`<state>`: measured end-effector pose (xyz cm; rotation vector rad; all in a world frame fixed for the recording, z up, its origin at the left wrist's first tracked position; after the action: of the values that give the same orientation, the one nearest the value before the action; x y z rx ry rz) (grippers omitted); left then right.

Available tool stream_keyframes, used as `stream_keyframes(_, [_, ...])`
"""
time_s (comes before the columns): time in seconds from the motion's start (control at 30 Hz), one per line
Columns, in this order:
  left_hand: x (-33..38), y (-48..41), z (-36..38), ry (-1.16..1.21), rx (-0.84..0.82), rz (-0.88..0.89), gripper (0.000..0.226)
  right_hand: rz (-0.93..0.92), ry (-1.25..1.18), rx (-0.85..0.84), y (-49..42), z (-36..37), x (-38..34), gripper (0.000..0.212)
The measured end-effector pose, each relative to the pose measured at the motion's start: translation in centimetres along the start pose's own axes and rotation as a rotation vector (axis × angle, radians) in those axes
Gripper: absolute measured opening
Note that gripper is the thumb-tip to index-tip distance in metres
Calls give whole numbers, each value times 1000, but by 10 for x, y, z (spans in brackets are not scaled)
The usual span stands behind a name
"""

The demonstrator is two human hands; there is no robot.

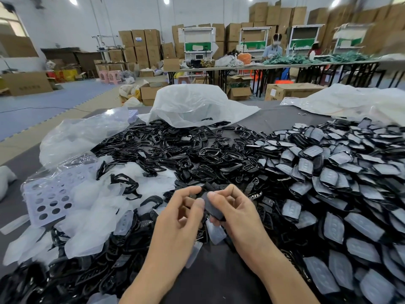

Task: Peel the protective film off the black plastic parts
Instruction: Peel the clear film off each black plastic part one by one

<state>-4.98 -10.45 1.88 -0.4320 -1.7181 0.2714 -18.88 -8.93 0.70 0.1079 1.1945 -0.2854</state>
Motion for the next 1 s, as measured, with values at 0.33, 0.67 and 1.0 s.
stream_keyframes(0.33, [-7,-6,-5,225,50,-157,16,-14,17,-112,2,6,6,21])
stream_keyframes(0.67, [-6,-5,-5,199,60,-137,5,-2,-11,-108,3,9,9,19])
stream_keyframes(1.0, [-7,-5,-6,152,38,-97,17,-22,-3,-105,3,8,5,20])
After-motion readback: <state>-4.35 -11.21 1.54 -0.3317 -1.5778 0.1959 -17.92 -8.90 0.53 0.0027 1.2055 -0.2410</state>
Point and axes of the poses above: each hand's wrist, its own y-axis away from the middle knuckle, its own z-axis out of the palm, x = y × z, the point moved 4 cm from there along -y, towards the middle knuckle, and after that the axes turned 6 degrees about x, right-handed, at the moved point
